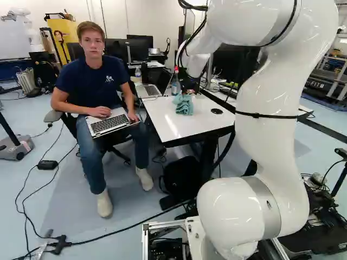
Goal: Clean the table with the green towel
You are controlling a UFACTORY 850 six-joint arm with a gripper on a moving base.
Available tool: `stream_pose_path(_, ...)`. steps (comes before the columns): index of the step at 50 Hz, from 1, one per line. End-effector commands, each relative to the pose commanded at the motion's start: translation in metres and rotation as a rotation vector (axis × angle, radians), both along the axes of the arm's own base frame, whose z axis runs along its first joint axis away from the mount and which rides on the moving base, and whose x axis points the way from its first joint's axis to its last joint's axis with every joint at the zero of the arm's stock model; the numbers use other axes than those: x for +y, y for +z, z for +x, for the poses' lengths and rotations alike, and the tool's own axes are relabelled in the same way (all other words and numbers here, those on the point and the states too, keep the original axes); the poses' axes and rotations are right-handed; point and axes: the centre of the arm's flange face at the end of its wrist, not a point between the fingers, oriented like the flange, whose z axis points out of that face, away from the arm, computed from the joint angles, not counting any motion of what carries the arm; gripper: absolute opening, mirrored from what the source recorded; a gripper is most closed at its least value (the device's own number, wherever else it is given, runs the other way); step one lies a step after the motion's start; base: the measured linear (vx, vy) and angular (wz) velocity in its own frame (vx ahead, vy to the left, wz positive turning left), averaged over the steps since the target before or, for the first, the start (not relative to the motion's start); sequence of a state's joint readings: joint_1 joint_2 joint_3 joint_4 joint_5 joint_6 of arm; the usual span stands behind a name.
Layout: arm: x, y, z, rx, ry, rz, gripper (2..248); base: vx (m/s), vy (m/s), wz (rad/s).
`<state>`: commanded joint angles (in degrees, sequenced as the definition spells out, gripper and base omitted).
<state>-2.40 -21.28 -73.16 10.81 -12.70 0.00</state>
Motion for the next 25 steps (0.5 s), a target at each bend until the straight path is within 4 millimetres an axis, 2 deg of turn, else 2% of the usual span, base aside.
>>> stream_pose_path(25, -0.002, -0.003, 0.041, -0.026, 0.0, -0.001, 22, 0.0, 0.0, 0.0)
